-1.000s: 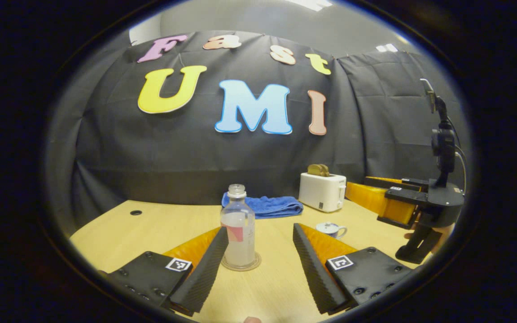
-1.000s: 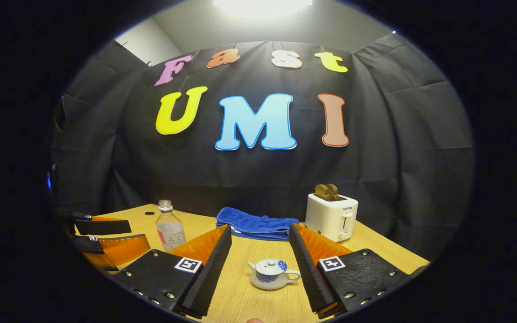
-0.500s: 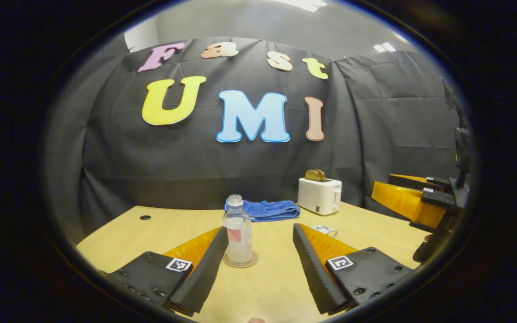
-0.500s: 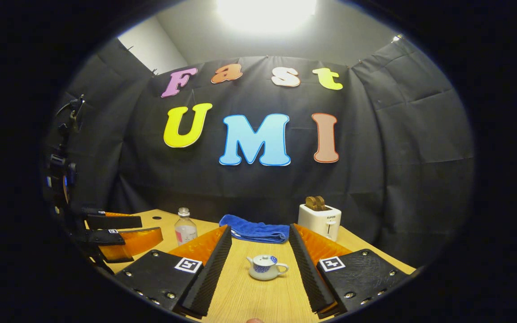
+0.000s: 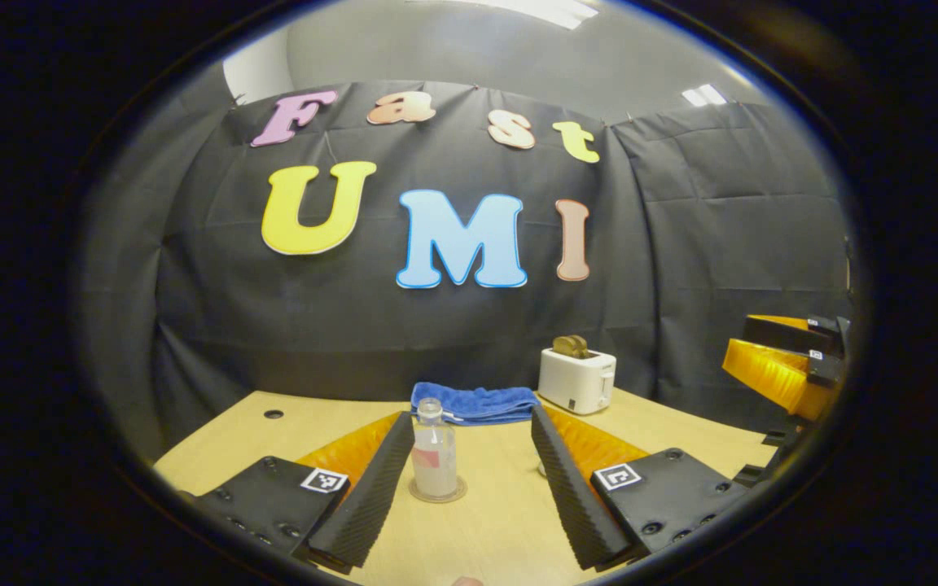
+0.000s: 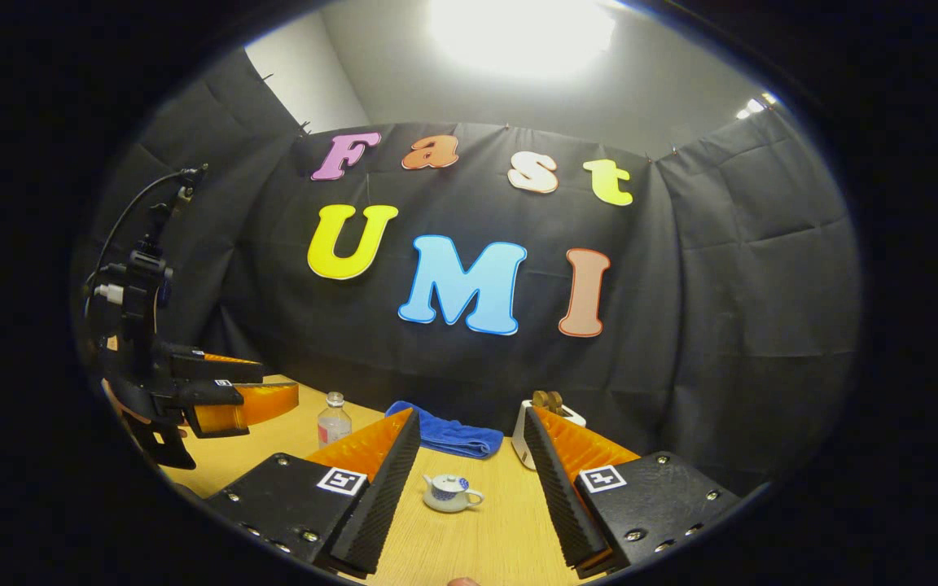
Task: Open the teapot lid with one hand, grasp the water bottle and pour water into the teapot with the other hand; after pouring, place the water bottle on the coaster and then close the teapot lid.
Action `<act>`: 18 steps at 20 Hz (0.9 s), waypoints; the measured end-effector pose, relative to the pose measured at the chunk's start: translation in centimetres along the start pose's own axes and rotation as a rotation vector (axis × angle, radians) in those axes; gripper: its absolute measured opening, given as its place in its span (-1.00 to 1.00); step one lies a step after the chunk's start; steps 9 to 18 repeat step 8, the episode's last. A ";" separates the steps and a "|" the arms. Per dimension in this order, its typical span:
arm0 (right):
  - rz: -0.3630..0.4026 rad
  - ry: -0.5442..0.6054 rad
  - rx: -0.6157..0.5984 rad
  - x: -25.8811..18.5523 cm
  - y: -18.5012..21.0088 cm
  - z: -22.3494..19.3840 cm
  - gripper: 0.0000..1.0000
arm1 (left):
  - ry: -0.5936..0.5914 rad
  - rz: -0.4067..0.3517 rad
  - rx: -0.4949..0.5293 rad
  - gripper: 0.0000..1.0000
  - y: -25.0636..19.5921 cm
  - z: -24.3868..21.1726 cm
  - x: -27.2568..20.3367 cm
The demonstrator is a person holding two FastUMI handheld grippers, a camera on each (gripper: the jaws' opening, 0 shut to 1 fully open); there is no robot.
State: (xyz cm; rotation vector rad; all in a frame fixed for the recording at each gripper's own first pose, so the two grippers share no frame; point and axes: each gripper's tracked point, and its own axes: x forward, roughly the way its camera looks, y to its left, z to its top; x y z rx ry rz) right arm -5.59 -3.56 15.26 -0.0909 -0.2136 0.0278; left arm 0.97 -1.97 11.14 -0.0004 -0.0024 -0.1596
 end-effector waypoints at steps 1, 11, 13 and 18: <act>0.009 -0.009 -0.003 0.0 -0.1 1.1 0.60 | 0.002 -0.020 -0.016 0.92 -0.5 0.9 0.0; 0.095 -0.006 0.079 2.0 -0.9 7.0 0.60 | 0.001 -0.062 -0.049 0.92 -0.2 8.0 0.5; 0.095 -0.006 0.079 2.0 -0.9 7.0 0.60 | 0.001 -0.062 -0.049 0.92 -0.2 8.0 0.5; 0.095 -0.006 0.079 2.0 -0.9 7.0 0.60 | 0.001 -0.062 -0.049 0.92 -0.2 8.0 0.5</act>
